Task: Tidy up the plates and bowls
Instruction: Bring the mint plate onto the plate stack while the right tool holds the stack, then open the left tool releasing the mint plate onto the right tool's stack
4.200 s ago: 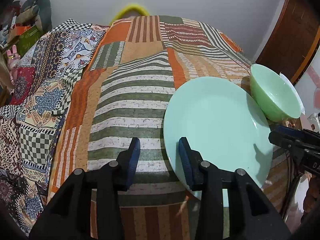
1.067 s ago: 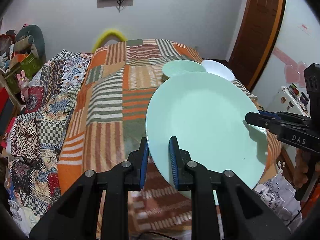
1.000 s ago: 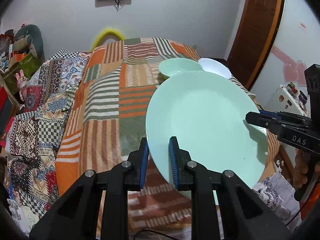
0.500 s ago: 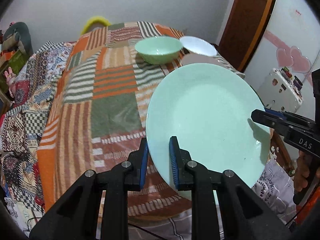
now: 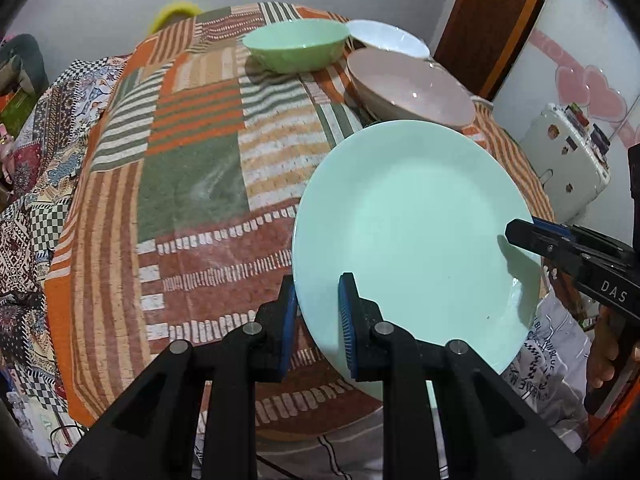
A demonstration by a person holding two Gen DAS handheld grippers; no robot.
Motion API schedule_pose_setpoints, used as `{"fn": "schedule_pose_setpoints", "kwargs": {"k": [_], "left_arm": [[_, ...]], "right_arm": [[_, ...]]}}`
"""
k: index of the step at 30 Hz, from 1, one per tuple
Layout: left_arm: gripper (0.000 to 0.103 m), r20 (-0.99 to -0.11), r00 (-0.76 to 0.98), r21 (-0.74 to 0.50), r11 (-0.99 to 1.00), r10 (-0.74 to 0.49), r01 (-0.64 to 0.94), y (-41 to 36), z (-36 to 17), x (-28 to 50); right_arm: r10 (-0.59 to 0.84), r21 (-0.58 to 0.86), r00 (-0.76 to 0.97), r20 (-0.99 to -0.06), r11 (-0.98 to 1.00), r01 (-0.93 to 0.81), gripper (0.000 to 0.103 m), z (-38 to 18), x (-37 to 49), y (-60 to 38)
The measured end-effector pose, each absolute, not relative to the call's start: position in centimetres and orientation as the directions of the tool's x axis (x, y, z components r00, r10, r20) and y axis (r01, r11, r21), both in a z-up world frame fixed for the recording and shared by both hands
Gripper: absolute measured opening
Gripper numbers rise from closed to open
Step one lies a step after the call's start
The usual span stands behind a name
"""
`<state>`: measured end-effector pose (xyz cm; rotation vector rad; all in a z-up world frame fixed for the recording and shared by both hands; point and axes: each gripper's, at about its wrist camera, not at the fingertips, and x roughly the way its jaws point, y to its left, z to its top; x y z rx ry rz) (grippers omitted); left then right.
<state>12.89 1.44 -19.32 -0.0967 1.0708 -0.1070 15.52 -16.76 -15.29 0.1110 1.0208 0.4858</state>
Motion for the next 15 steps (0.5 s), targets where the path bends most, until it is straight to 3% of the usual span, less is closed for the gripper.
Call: {"fn": "schedule_pose_setpoints", "kwargs": {"k": [15], "left_arm": [[0.020, -0.893, 0.437, -0.089, 0.994, -0.106, 0.058, -0.3, -21.1, 15.8]], "right_arm": [[0.390, 0.291, 0.414, -0.823, 0.914, -0.283, 0.025, -16.9, 16.8, -17.8]]}}
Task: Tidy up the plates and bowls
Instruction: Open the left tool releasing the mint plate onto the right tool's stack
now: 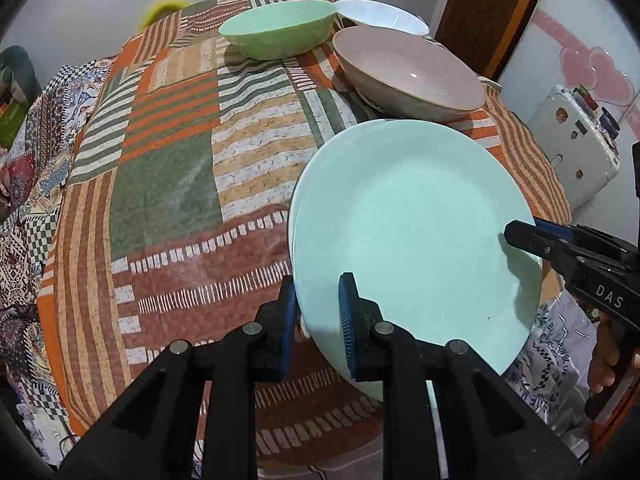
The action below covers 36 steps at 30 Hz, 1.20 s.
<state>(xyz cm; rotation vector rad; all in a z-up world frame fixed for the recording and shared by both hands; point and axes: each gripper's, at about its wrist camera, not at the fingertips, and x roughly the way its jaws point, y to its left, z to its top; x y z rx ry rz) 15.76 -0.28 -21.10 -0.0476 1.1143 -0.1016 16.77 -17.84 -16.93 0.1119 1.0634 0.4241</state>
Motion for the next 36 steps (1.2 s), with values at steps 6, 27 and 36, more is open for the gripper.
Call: {"fn": "schedule_pose_setpoints", "kwargs": {"k": [6, 27, 36], "left_arm": [[0.020, -0.901, 0.421, -0.091, 0.995, -0.099, 0.039, -0.1, -21.6, 16.9], [0.024, -0.906, 0.412, -0.081, 0.995, -0.096, 0.053, -0.3, -21.9, 17.3], [0.030, -0.847, 0.522, -0.083, 0.995, -0.095, 0.046, 0.8, -17.3, 16.3]], "right_arm": [[0.389, 0.295, 0.411, -0.824, 0.915, -0.275, 0.025, -17.2, 17.5, -17.8], [0.327, 0.209, 0.449, -0.832, 0.933, -0.292, 0.025, -17.1, 18.3, -17.0], [0.323, 0.186, 0.512, -0.796, 0.935, -0.301, 0.028, -14.4, 18.6, -18.2]]}}
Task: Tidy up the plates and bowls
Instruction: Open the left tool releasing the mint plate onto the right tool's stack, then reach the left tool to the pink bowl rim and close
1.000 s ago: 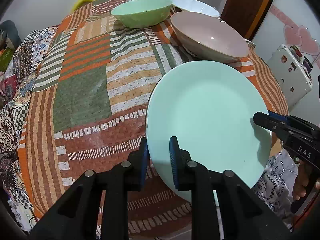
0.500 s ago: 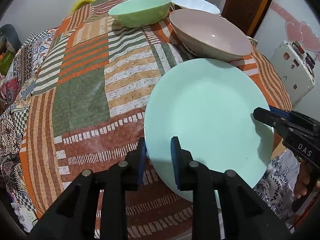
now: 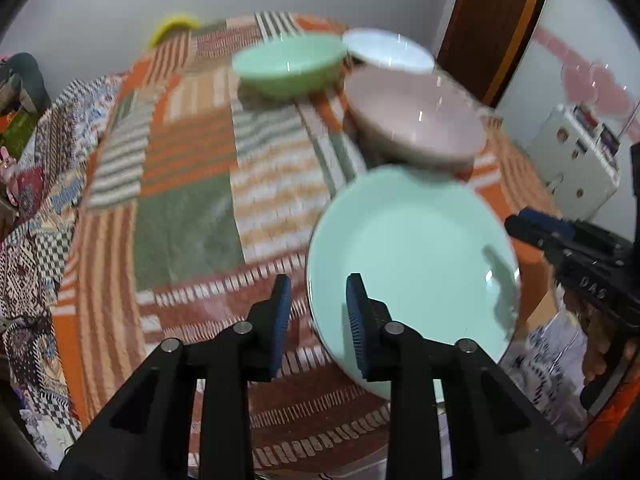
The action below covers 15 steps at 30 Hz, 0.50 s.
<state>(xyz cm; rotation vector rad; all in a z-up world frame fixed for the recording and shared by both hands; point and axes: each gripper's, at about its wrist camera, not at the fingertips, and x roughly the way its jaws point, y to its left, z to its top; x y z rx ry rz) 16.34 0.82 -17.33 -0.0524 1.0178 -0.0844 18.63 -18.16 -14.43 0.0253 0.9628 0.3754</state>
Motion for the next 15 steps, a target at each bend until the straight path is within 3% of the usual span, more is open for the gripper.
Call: {"fn": "schedule_pose_setpoints", "kwargs": {"k": [7, 9, 15], "left_arm": [[0.050, -0.753, 0.652, -0.085, 0.995, -0.093, 0.043, 1.3, -12.2, 17.2], [0.053, -0.731, 0.676, -0.093, 0.995, -0.098, 0.043, 1.3, -11.2, 18.0], [0.057, -0.722, 0.682, -0.100, 0.993, -0.115, 0.061, 0.3, -10.9, 21.8]], "right_arm": [[0.345, 0.197, 0.579, -0.739, 0.932, -0.303, 0.043, -11.5, 19.5, -19.0], [0.346, 0.204, 0.599, -0.722, 0.934, -0.293, 0.049, -10.9, 20.0, -19.4], [0.330, 0.207, 0.625, -0.708, 0.942, -0.264, 0.052, -10.1, 22.3, -20.2]]}}
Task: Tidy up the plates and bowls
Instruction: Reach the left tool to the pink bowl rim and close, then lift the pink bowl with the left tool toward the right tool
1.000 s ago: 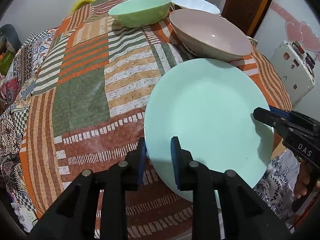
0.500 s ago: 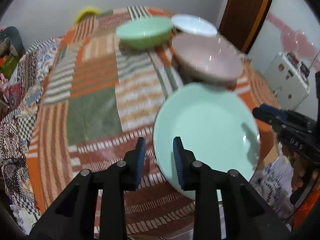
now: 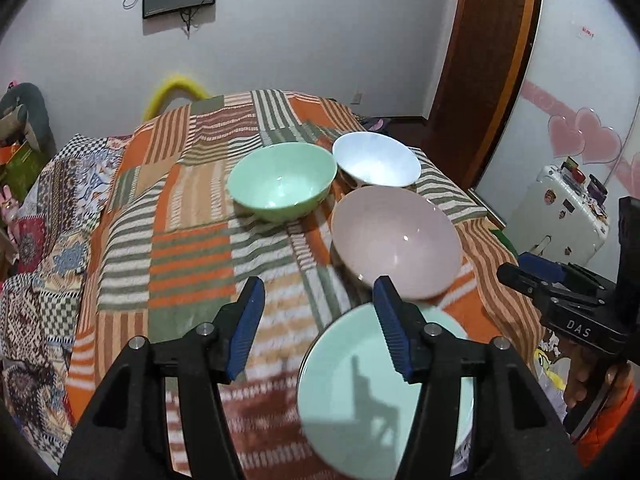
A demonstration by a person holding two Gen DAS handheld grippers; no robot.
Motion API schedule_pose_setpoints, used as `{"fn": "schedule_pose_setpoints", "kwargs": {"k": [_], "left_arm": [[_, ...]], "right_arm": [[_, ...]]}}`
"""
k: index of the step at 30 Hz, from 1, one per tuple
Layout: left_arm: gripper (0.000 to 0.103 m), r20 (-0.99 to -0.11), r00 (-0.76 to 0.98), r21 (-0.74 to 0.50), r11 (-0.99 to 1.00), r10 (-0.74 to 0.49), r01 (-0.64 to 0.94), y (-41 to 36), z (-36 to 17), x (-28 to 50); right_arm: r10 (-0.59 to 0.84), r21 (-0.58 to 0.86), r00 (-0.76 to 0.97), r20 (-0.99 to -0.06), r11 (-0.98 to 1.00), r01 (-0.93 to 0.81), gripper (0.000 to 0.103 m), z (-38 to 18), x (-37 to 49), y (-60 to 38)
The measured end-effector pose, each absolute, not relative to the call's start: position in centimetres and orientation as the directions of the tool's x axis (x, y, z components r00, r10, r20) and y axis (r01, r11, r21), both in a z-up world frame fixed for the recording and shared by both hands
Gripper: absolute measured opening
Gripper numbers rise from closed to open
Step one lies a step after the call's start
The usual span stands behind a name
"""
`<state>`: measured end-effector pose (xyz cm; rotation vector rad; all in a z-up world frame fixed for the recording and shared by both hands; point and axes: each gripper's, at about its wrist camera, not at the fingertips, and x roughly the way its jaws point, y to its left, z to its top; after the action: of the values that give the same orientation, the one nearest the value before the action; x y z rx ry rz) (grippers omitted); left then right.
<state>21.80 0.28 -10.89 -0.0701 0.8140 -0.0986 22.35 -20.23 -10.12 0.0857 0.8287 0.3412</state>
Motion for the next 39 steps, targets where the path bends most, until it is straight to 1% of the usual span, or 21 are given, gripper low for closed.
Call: {"fn": "schedule_pose_setpoints", "kwargs": {"k": [9, 17, 18, 19, 20, 22, 23, 24, 25, 28, 30, 31, 39], "left_arm": [[0.058, -0.782, 0.602, -0.136, 0.987, -0.162, 0.089, -1.2, -15.0, 28.5], [0.057, -0.806, 0.562, -0.162, 0.983, -0.186, 0.093, -1.5, -18.2, 32.2], [0.055, -0.806, 0.561, -0.166, 0.982, -0.187, 0.089, -1.4, -18.5, 32.5], [0.050, -0.806, 0.561, -0.169, 0.982, -0.189, 0.089, -1.4, -18.7, 32.7], [0.047, -0.808, 0.556, -0.174, 0.981, -0.195, 0.091, -1.4, -19.0, 33.0], [0.038, -0.809, 0.552, -0.183, 0.979, -0.203, 0.092, -1.3, -19.3, 33.3], [0.035, -0.809, 0.550, -0.185, 0.978, -0.207, 0.095, -1.4, -19.6, 33.5], [0.028, -0.810, 0.550, -0.184, 0.978, -0.206, 0.096, -1.4, -19.7, 33.7], [0.021, -0.809, 0.551, -0.181, 0.979, -0.205, 0.098, -1.4, -19.8, 33.8], [0.011, -0.799, 0.558, -0.198, 0.974, -0.224, 0.107, -1.3, -20.0, 33.8], [0.009, -0.794, 0.563, -0.201, 0.973, -0.230, 0.115, -1.4, -20.0, 33.8], [0.009, -0.793, 0.564, -0.198, 0.973, -0.228, 0.116, -1.5, -20.0, 33.7], [0.009, -0.796, 0.563, -0.192, 0.975, -0.222, 0.112, -1.6, -19.3, 33.2]], "right_arm": [[0.315, 0.203, 0.613, -0.725, 0.948, -0.246, 0.052, -11.7, 26.5, -20.2], [0.336, 0.233, 0.572, -0.748, 0.941, -0.247, 0.052, -13.8, 29.0, -19.6], [0.338, 0.236, 0.569, -0.749, 0.940, -0.247, 0.052, -14.1, 29.1, -19.5], [0.341, 0.240, 0.568, -0.749, 0.939, -0.247, 0.052, -14.3, 29.3, -19.5], [0.344, 0.243, 0.566, -0.749, 0.938, -0.248, 0.052, -14.4, 29.4, -19.5], [0.352, 0.253, 0.563, -0.748, 0.935, -0.249, 0.048, -14.6, 29.7, -19.5], [0.359, 0.261, 0.556, -0.750, 0.932, -0.251, 0.045, -14.8, 29.8, -19.4], [0.364, 0.267, 0.551, -0.751, 0.930, -0.252, 0.041, -14.9, 30.1, -19.4], [0.367, 0.270, 0.548, -0.752, 0.929, -0.251, 0.039, -15.1, 30.3, -19.4], [0.376, 0.282, 0.540, -0.753, 0.926, -0.250, 0.033, -15.4, 30.5, -19.3], [0.388, 0.293, 0.531, -0.754, 0.921, -0.257, 0.024, -15.6, 30.4, -19.2], [0.390, 0.295, 0.527, -0.755, 0.920, -0.258, 0.022, -15.6, 30.4, -19.1], [0.375, 0.286, 0.525, -0.764, 0.926, -0.246, 0.020, -15.1, 30.2, -19.0]]}}
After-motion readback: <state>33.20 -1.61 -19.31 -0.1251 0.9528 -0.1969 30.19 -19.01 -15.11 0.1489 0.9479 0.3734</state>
